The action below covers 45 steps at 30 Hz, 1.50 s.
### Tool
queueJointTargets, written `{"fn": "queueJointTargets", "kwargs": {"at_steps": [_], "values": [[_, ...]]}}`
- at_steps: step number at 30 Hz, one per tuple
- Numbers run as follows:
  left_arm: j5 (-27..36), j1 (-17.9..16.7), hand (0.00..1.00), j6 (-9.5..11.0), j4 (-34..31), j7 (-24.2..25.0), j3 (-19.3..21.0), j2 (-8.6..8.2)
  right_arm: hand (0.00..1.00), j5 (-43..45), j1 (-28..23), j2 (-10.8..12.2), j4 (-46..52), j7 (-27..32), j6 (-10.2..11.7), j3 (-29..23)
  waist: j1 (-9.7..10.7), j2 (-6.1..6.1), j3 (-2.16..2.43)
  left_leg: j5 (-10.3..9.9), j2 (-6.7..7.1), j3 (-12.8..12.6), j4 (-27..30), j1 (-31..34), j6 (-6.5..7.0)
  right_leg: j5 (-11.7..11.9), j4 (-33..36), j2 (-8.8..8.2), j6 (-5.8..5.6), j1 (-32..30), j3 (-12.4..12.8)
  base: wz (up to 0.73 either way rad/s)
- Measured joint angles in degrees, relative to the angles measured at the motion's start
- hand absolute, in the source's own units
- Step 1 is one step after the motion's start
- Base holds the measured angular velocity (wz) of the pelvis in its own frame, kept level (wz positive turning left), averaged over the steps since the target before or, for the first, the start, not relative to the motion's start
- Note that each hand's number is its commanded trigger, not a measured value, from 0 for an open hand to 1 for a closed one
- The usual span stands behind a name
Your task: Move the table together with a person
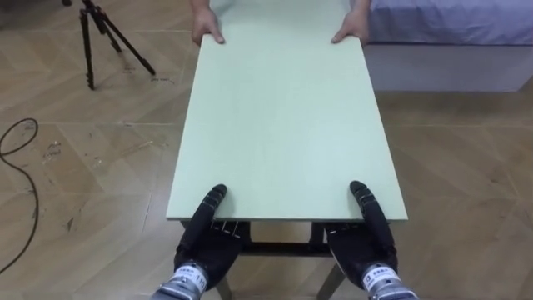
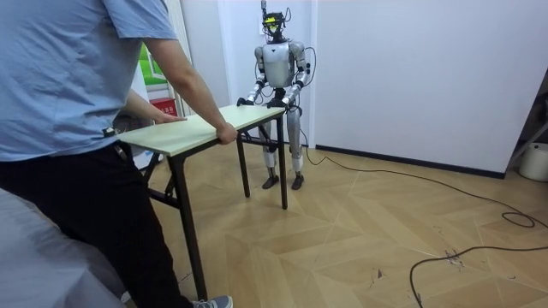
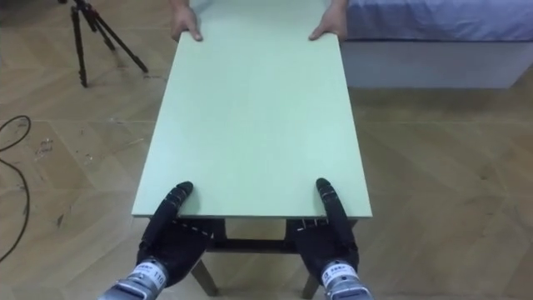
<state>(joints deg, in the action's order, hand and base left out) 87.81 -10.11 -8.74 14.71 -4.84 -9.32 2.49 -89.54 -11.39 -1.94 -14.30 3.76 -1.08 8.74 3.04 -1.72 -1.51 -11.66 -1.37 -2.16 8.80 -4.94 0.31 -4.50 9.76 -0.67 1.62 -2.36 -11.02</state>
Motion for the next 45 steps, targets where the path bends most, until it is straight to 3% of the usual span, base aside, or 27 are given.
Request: {"fn": "queueJointTargets", "kwargs": {"at_steps": [8,11,17,19,24,30,41,45], "values": [[-0.68,0.21,1.00,1.12,-3.66,0.00,-0.14,-0.44,1.00,0.11,0.15,-0.13,3.86,-0.06,0.64,-0.03,-0.04,-0.09,0.30,0.00,0.03,-0.52,-0.05,-0.69,0.00,-0.22,0.06,-0.09,-0.19,0.99,0.08,0.02],[-1.10,0.77,1.00,2.35,-3.83,0.00,-1.12,-0.47,1.00,0.06,0.22,-0.24,4.68,-0.09,1.41,-0.01,-0.06,-0.29,0.96,-0.01,0.03,-0.56,-0.14,-0.78,0.00,-0.57,0.05,0.03,-0.27,1.26,-0.03,0.07],[-5.05,-2.60,1.00,2.73,-8.30,0.40,-2.88,-0.07,1.00,1.14,-3.33,-0.72,8.49,-1.01,2.55,0.17,-0.46,-0.73,1.13,-0.23,-0.11,-1.91,-0.56,-0.49,0.30,-0.62,0.19,0.27,-0.28,0.68,-0.17,0.00],[-5.93,-2.82,1.00,3.92,-8.31,0.61,-3.42,-0.09,1.00,2.00,-3.36,-0.68,8.63,-1.36,2.97,0.42,-0.42,-0.85,1.18,-0.29,-0.16,-2.46,-0.92,-0.32,0.41,-0.60,0.57,0.35,-0.27,0.01,-0.13,-0.09],[-6.74,-3.05,1.00,4.65,-9.03,0.95,-4.18,-0.19,1.00,2.22,-3.68,-0.48,8.99,-2.15,4.93,1.30,-0.14,-0.86,1.19,-0.29,-0.13,-2.58,-1.04,-0.24,0.42,-0.70,0.79,0.28,-0.29,-0.30,-0.15,-0.04],[-7.50,-6.07,1.00,5.82,-12.99,1.14,-6.12,-0.11,1.00,2.25,-7.37,-0.41,13.26,-2.69,6.67,1.83,-0.29,-0.84,1.18,-0.28,0.06,-2.62,-0.89,0.32,0.43,-0.93,0.83,-0.01,-0.53,-0.82,0.00,0.00],[-7.50,-8.73,1.00,7.66,-13.67,2.86,-6.38,0.43,1.00,2.65,-7.89,-1.16,13.40,-3.21,6.60,3.28,-0.92,-0.06,0.92,-0.32,-0.13,-2.91,-0.52,0.74,0.42,-1.26,1.08,0.16,-0.54,-0.78,0.09,0.04],[-7.40,-9.65,1.00,8.15,-13.72,4.74,-6.94,0.35,1.00,2.36,-7.99,-2.02,13.40,-4.34,7.00,3.62,-1.89,0.61,0.66,-2.11,-0.93,-3.23,4.84,3.89,-0.10,-2.75,4.35,0.03,0.00,-3.11,-0.06,0.03]]}}
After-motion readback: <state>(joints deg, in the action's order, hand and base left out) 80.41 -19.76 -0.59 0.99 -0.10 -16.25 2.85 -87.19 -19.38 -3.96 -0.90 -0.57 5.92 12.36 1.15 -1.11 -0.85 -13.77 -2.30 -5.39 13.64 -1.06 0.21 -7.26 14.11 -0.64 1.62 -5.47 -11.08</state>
